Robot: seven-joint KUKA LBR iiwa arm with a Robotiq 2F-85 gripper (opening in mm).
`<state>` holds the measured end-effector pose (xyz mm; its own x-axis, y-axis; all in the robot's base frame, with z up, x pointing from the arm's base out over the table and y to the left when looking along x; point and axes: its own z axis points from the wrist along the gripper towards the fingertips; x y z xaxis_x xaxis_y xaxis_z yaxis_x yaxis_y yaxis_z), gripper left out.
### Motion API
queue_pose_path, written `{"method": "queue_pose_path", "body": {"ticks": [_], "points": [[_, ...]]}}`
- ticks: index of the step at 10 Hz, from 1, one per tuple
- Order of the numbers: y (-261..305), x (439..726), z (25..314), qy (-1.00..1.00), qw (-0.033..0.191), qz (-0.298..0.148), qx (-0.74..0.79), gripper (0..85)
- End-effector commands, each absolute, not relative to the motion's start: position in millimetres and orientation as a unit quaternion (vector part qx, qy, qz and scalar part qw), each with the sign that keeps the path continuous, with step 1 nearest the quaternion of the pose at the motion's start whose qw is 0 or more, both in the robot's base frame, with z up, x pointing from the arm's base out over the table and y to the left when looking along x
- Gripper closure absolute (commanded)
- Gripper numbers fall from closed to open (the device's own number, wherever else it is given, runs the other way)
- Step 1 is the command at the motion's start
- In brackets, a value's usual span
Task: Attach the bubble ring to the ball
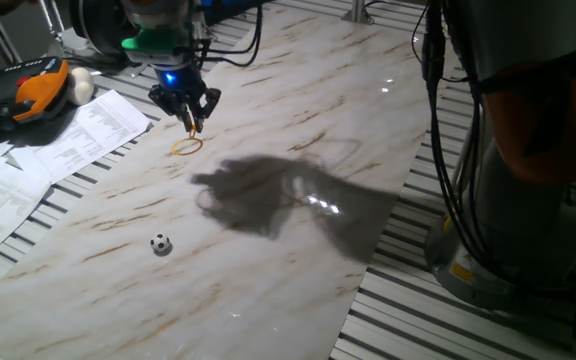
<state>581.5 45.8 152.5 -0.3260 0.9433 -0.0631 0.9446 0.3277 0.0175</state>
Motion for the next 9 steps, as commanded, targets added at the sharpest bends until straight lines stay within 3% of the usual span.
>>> {"method": "queue_pose_path", "body": {"ticks": [1,3,7,9], "points": [[46,581,152,0.834,0.033,-0.006,0.551,85.0],[46,581,152,0.842,0.04,0.007,0.538,85.0],[65,582,162,0.819,0.022,0.0,0.573,85.0],[94,577,162,0.808,0.032,-0.006,0.588,85.0]]}}
